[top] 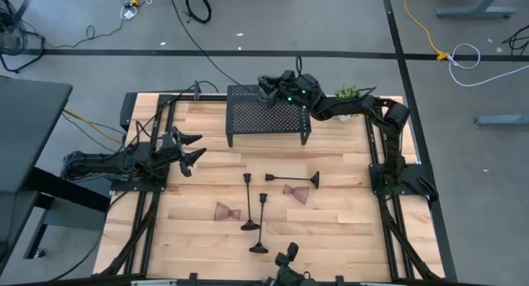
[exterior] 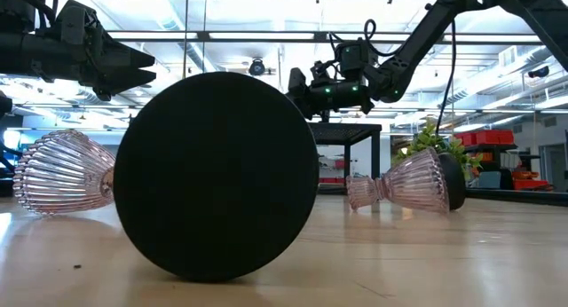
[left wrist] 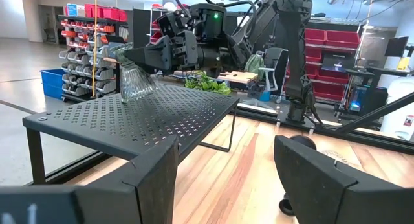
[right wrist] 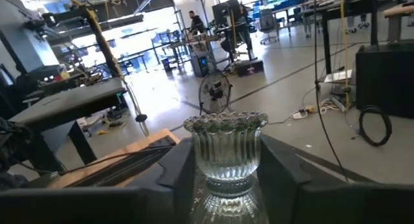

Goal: Pick & Place candle stick holders
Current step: Put the green glass candle holder on the shelf

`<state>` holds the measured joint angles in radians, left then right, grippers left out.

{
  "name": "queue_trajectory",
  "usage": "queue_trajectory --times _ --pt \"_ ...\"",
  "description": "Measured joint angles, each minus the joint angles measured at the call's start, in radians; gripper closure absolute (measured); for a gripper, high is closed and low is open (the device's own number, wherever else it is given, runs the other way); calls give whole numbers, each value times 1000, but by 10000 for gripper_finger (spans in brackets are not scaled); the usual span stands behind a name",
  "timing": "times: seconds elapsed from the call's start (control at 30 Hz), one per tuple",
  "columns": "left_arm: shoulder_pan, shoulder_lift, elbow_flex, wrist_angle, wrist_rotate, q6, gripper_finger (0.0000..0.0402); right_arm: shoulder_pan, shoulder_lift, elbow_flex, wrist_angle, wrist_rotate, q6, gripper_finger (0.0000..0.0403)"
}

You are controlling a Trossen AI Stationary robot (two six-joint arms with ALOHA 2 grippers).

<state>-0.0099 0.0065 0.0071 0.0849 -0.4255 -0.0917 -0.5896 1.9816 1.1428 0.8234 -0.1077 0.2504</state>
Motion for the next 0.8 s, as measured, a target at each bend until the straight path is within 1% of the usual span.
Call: queue_trajectory --times 0.1,0.17,0.27,0.53,0.8 --pt "0 0 0 0 0 0 147 1 7 -5 -23 3 4 212" --pt "0 0 0 0 0 0 147 1 6 -5 -39 6 0 201" --pt "0 0 0 0 0 0 147 0 6 -5 -51 6 -1 198" --pt "0 0 0 0 0 -1 147 2 3 -4 -49 -5 -23 211" --pt "0 0 0 0 0 -1 147 4 3 -4 -30 -5 -23 200"
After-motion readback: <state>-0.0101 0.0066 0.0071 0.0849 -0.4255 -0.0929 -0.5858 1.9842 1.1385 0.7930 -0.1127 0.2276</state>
